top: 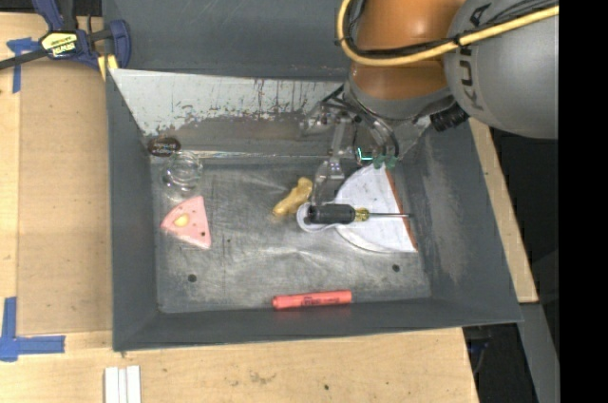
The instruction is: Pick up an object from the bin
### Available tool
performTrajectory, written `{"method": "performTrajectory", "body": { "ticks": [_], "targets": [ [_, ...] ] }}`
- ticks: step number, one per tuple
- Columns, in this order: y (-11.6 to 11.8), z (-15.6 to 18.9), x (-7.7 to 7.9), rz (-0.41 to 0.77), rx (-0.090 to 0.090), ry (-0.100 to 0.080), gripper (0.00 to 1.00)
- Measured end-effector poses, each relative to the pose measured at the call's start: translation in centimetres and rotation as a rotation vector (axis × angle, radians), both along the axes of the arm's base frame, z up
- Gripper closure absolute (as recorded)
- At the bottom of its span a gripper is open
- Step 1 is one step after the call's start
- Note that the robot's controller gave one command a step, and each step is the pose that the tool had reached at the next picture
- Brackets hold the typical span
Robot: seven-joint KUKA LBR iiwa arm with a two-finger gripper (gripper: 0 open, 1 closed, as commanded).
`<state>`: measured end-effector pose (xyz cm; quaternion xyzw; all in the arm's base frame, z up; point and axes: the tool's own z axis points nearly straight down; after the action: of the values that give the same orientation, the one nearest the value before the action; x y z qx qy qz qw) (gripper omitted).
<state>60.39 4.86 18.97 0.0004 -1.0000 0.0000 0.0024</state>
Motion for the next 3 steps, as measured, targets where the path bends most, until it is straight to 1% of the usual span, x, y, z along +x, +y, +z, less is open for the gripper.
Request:
{"method": "performTrajectory", "body": {
  "ticks": [1,2,3],
  "targets": [
    [0.0,0.5,0.2,-0.001,0.001,-0.008,0.00],
    [-5.8,-5.6,0.0,0.089,0.000,-0.013,0.00],
    [-5.8,-6.5,-1.4,-0.070,-0.003,-0.007,0.00]
  ]
}}
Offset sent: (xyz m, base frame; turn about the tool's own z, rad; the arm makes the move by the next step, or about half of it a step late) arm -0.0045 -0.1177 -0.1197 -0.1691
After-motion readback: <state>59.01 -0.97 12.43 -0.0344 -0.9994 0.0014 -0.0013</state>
